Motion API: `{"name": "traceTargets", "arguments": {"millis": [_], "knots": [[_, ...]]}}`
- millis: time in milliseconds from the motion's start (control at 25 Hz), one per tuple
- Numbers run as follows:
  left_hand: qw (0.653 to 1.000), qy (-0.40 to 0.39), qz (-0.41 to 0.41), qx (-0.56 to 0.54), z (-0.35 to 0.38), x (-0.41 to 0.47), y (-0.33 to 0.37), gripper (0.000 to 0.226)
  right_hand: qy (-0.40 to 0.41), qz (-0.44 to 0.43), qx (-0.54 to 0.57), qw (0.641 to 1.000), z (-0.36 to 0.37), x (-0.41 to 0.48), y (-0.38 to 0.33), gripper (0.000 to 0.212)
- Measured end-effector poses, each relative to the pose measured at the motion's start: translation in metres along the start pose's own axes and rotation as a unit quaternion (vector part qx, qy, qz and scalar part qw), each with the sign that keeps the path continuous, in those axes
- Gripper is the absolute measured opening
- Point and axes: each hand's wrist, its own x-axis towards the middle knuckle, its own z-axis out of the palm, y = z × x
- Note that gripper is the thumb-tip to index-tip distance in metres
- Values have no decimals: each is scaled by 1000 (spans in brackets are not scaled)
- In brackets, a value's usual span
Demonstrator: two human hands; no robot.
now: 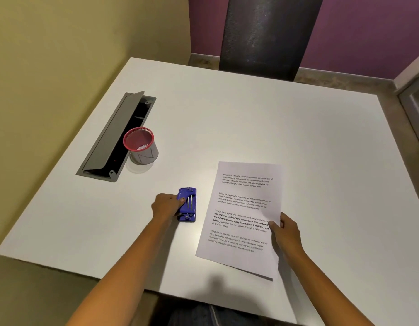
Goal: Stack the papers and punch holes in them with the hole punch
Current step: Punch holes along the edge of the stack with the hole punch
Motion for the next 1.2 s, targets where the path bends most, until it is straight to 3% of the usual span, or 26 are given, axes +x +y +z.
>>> {"name": "traceTargets", "arguments": {"millis": [240,360,520,720,1200], "knots": [[999,7,-8,38,26,8,13,39,-1,-22,-30,999,-9,12,-6,28],[998,-2,5,58,29,12,17,34,-3,-26,-33,999,-12,16,-10,29],[996,-10,55,76,31,10,17,11,-4,-20,-21,1000,-18,21,-18,22],[988,25,121,97,31,4,4,32,-12,-15,5,1000,-15,26,-25,19],[989,18,117,90,39,10,10,27,-54,-19,-6,998,10,40,-38,27]]}}
